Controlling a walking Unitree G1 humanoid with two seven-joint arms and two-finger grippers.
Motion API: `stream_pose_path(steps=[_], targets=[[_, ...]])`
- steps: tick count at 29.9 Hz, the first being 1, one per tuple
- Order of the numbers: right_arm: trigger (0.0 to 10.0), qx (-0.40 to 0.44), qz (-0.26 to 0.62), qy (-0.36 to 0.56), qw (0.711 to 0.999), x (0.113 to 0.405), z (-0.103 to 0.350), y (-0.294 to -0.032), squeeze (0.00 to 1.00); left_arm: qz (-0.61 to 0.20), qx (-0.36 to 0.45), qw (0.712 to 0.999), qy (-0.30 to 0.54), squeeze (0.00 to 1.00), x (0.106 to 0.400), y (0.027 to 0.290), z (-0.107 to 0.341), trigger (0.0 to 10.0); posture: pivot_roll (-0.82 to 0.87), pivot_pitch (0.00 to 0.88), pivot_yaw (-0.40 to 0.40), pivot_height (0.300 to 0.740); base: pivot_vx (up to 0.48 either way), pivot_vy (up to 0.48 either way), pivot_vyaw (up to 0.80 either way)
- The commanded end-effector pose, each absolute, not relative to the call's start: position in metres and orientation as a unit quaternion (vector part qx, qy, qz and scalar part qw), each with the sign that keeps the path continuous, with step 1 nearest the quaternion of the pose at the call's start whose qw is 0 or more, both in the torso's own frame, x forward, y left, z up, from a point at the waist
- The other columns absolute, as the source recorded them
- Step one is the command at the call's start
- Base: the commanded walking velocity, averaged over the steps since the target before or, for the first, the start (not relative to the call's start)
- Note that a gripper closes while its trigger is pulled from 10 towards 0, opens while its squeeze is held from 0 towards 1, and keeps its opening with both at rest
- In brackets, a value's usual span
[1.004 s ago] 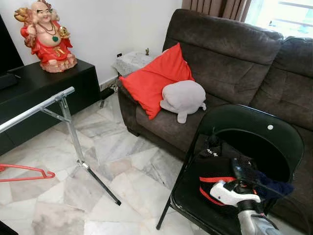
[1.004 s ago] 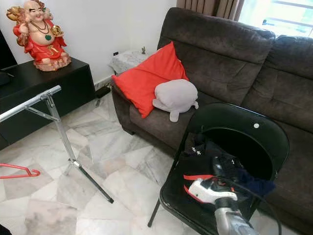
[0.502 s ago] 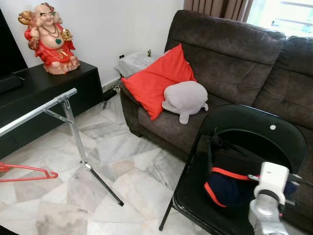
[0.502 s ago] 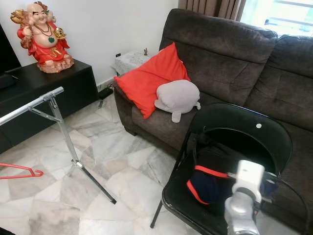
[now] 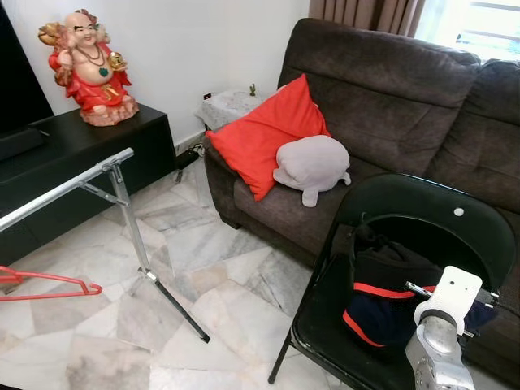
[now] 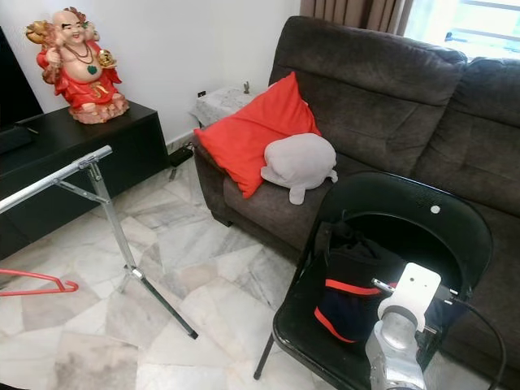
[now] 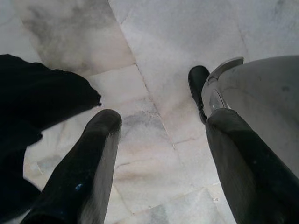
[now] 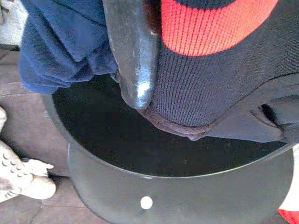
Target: Hang hanger
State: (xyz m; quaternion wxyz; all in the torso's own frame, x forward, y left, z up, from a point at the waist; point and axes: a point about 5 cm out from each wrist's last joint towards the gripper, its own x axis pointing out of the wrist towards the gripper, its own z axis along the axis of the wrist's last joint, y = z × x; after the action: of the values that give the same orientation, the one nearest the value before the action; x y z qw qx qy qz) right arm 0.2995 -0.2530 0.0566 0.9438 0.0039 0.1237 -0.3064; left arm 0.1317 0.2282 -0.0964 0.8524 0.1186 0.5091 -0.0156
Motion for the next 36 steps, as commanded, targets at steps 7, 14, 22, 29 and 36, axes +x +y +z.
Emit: stream_pose_path(steps=[7,14,22,29,36], targets=[[10.0,-0.013,-0.292,0.041,0.956,0.304,0.086,-0.244,0.0,0.0,0.111,0.847,0.519,0.0,0.123,0.231,-0.099,10.0,-0.01,0.0,0.039,0.74,0.0,0.0,0.0],[10.0,-0.032,-0.284,0.03,0.958,0.304,0.092,-0.244,0.0,0.001,0.111,0.847,0.519,0.0,0.123,0.228,-0.1,10.0,-0.01,0.0,0.036,0.74,0.0,0.0,0.0],[10.0,-0.046,-0.28,0.002,0.959,0.307,0.103,-0.243,0.0,0.002,0.109,0.849,0.517,0.0,0.123,0.227,-0.1,10.0,-0.01,0.0,0.032,0.74,0.0,0.0,0.54],[10.0,-0.075,-0.276,-0.029,0.958,0.315,0.121,-0.243,0.0,0.003,0.108,0.849,0.518,0.0,0.124,0.227,-0.099,10.0,-0.01,0.0,0.037,0.74,0.0,0.0,0.8],[10.0,-0.104,-0.266,-0.057,0.957,0.325,0.137,-0.236,0.0,0.015,0.103,0.851,0.515,0.0,0.128,0.23,-0.098,10.0,0.0,0.0,0.042,0.74,0.0,0.0,0.8]])
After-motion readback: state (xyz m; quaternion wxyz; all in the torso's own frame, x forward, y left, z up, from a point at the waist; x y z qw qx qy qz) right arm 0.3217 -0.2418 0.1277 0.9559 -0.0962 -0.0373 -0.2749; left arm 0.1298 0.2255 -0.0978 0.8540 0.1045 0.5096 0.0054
